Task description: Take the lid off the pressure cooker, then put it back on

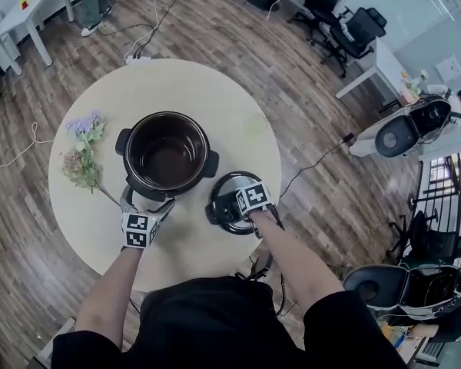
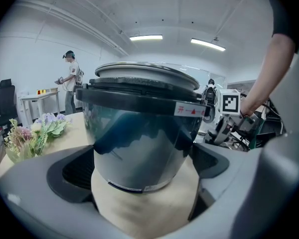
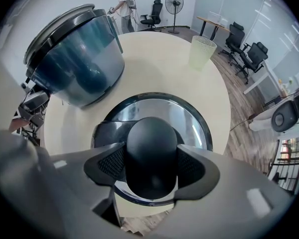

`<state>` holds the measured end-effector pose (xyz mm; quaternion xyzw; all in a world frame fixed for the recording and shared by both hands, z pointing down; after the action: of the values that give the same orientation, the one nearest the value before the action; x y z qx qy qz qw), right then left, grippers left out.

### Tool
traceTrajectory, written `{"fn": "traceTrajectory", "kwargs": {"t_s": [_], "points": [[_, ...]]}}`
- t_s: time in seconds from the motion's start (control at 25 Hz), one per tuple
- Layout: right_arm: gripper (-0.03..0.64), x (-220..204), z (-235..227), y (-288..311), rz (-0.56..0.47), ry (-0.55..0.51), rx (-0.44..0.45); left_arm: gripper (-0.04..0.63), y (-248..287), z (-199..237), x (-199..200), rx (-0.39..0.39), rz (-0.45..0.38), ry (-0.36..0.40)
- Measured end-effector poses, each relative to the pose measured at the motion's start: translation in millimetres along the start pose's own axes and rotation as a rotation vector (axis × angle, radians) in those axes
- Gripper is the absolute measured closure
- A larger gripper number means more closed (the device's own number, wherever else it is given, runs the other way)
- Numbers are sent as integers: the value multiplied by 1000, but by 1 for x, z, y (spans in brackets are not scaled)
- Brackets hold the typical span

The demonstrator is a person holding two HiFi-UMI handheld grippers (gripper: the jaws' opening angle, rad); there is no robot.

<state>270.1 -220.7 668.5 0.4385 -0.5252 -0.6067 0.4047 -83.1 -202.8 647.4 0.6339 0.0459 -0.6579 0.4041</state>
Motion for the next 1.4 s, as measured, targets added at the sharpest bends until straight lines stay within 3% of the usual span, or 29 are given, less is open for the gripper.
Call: {"fn": "traceTrajectory", "kwargs": {"t_s": [0.4,0.76,1.08,1.4], "points": [[333,4,-9,-3,13,30,-12,3,-1,0,0,-1,4,0],[331,33,-63,-62,39,90,19,3,0,0,1,-2,-1,-4],[331,100,-114,-183,6,93,-29,3,-1,1,1,-2,-3,-2],[331,202,-83,-300,-85,45,8,3,-3,0,5,-2,-1,-5]]}}
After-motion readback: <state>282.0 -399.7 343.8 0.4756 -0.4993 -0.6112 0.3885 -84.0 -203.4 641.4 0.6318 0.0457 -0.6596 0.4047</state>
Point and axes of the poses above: the fingertips, and each gripper's own axes: y forward along the fingers, z to its left, x out of its top, the point moved 9 cm from there along -y, backward along the fingers, and after that the axes turned 8 degrees about -x, right-handed, at the moved point
